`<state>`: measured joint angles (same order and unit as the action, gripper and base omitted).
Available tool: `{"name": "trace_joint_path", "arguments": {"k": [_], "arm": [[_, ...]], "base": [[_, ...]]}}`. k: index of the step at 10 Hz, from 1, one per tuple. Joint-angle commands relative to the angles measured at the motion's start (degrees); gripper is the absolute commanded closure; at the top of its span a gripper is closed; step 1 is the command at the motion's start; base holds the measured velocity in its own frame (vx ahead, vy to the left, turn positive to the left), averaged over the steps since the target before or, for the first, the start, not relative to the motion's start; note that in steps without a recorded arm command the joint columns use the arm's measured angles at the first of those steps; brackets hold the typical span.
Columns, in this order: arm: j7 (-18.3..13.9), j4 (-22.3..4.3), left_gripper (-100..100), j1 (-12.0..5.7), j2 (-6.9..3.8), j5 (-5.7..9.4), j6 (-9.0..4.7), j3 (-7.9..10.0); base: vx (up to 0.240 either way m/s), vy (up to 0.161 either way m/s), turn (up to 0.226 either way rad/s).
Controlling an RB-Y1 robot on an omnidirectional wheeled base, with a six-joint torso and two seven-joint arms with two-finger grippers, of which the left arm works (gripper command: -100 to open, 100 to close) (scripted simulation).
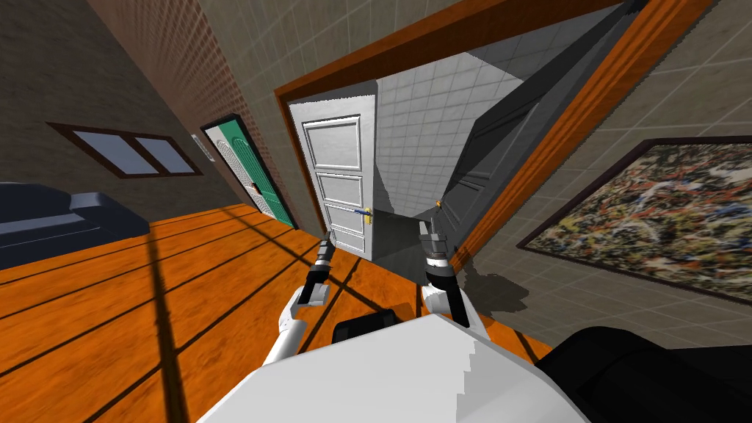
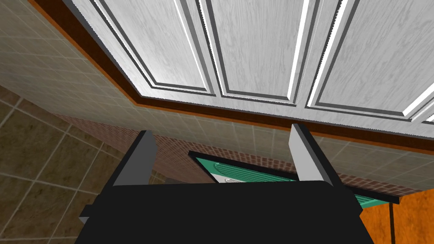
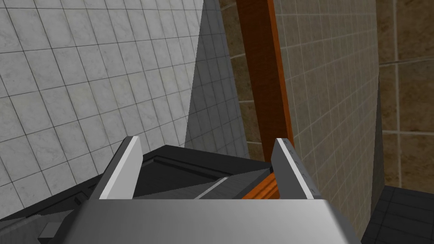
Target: Push the door open
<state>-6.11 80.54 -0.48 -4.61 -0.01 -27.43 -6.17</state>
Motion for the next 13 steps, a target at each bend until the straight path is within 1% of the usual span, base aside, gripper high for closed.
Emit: {"name": "trace_joint_path", "arguments": {"k": [1,3,4,8,9,13], "arm": [[-0.01,-2.53,-100,-1.49,0.18,-0.22,0.0,-0.4],[-0.15,-5.85,-100,-3.86,0.29,-0.4,-0.02,-0.71],[-0.15,-6.14,-100,-3.86,0.29,-0.4,-0.02,-0.71],[-0.43,-12.76,-100,-8.5,0.7,-0.75,-0.07,-1.33],[-0.5,-14.95,-100,-9.65,0.82,-0.84,-0.08,-1.48],[-0.76,-21.59,-100,-14.02,1.49,-1.17,-0.12,-2.06]], "base": [[0.094,0.066,-0.078],[0.086,0.077,-0.086],[0.056,0.056,-0.031],[0.071,0.051,-0.074],[0.071,0.067,-0.093],[0.079,0.081,-0.08]]}}
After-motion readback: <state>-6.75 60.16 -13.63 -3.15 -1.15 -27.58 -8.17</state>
